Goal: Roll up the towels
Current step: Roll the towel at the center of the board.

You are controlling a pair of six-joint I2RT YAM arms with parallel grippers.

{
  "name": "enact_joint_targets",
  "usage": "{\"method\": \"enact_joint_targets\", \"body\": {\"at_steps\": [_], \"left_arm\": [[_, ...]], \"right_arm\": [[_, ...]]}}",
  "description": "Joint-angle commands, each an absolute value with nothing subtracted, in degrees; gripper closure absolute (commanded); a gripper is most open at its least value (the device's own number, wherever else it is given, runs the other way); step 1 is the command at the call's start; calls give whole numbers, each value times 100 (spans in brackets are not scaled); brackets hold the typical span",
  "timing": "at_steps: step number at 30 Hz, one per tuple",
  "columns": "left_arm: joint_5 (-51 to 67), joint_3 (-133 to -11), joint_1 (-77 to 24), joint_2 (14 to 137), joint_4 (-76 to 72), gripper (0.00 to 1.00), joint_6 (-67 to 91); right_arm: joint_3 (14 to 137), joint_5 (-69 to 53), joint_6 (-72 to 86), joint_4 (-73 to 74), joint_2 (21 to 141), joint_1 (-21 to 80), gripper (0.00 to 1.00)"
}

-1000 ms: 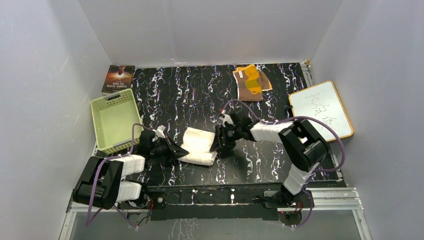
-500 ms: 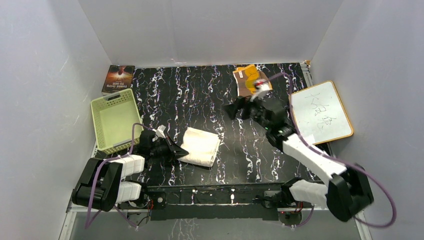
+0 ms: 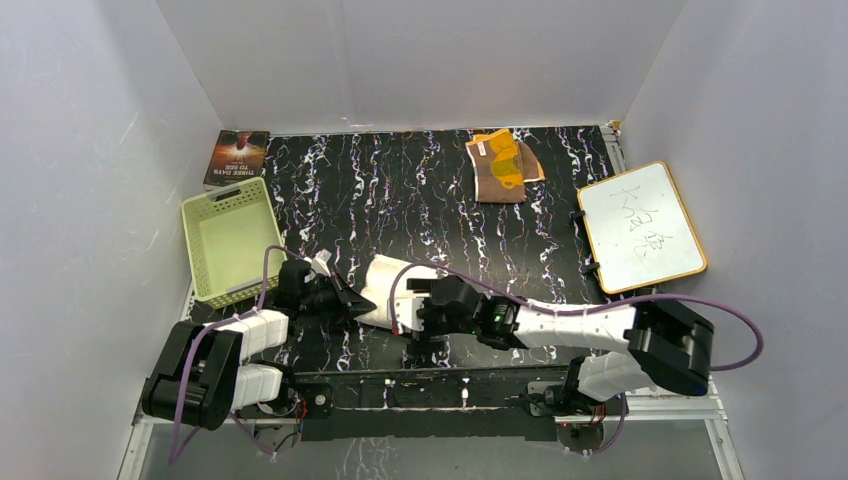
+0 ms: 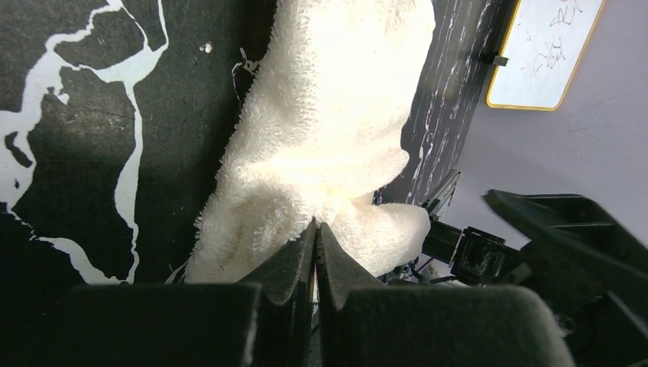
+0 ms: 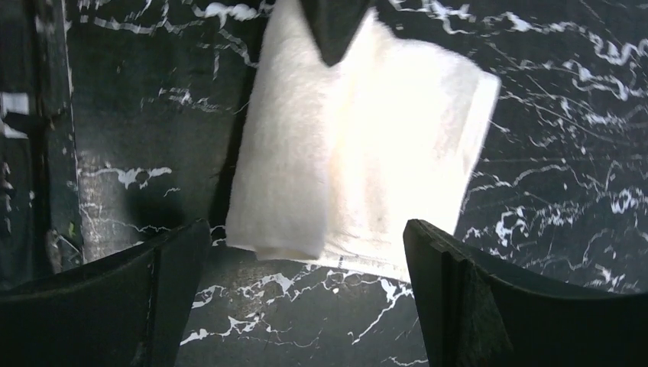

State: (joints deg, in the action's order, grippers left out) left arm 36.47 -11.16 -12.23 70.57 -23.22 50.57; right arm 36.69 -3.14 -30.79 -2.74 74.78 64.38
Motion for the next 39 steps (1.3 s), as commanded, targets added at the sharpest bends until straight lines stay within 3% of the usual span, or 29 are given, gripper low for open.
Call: {"method": "enact_joint_targets", "body": {"at_steps": [1, 8, 17, 28, 31, 37, 39], "left_arm": [[3146, -1061, -1217, 7119, -1648, 100, 4724], [3097, -1136, -1215, 7066, -1534, 100, 4668], [3104, -1159, -1222, 7201, -1560, 100, 4623], [3146, -1166, -1216, 7315, -1582, 100, 4614], [3137, -1167, -1213, 7326, -1567, 100, 4614], [3142, -1177, -1216, 7356, -1541, 100, 4599], [3138, -1182, -1215, 7374, -1529, 100, 4588]], "right_arm": [[3923, -194, -4166, -280, 7878, 6678, 2], [4008, -454, -4175, -618, 8266, 6697, 6], [4060, -351, -4096, -927, 8555, 6904, 23], [3339, 1415, -4612, -2472, 8757, 7580, 16], [3296, 1509, -4607, -2477, 8844, 7619, 22], [3329, 1677, -4550, -2340, 9041, 7620, 51], [3309, 1671, -4530, -2377, 9037, 7620, 54]]}}
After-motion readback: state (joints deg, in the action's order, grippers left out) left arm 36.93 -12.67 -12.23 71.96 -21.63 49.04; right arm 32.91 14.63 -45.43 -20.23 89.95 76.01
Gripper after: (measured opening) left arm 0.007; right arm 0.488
